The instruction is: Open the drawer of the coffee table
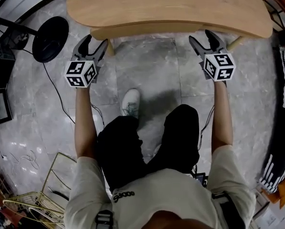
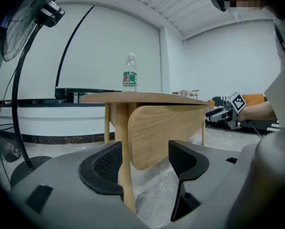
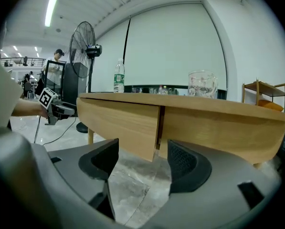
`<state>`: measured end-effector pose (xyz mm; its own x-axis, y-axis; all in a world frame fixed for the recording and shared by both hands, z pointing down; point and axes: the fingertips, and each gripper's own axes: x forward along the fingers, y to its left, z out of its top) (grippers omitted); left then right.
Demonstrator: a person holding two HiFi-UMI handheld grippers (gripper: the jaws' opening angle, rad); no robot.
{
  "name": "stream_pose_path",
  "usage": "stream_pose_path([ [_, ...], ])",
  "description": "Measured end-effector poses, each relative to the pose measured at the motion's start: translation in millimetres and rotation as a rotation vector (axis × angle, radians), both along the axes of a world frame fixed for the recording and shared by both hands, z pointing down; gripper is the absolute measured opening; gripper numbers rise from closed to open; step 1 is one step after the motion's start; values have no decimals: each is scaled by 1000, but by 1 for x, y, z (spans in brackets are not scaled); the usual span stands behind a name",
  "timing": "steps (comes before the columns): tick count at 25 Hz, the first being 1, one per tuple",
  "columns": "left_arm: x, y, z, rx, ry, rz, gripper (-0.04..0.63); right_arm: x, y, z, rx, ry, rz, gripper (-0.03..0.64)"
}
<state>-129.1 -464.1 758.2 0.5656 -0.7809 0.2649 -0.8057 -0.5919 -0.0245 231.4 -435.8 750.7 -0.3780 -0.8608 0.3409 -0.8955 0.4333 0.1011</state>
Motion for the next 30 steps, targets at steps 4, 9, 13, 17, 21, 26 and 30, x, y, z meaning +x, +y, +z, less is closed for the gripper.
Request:
stream_pose_path([
  [4,2,0,2,3,-2,-14,308,0,-11,2,16,-6,6,282],
  [9,5,-4,2,-14,7,-21,296,-12,-22,-9,68,14,-4,281],
  [13,7,-10,-1,-8,4,-27,261,-17,-32,-14,53,-55,12,281],
  [17,5,-11,-1,-4,19,-52,236,-17,-33,-14,41,-78,26,275],
  [21,5,-10,-2,-14,16,-63,233,-16,-31,-15,35,-64,42,272],
  [26,5,-5,-2,-29,9,-63,233,-16,-22,-13,21,-48,42,260],
  [30,4,1,-3,-43,12,-59,233,-17,-15,-14,11,-39,45,256],
])
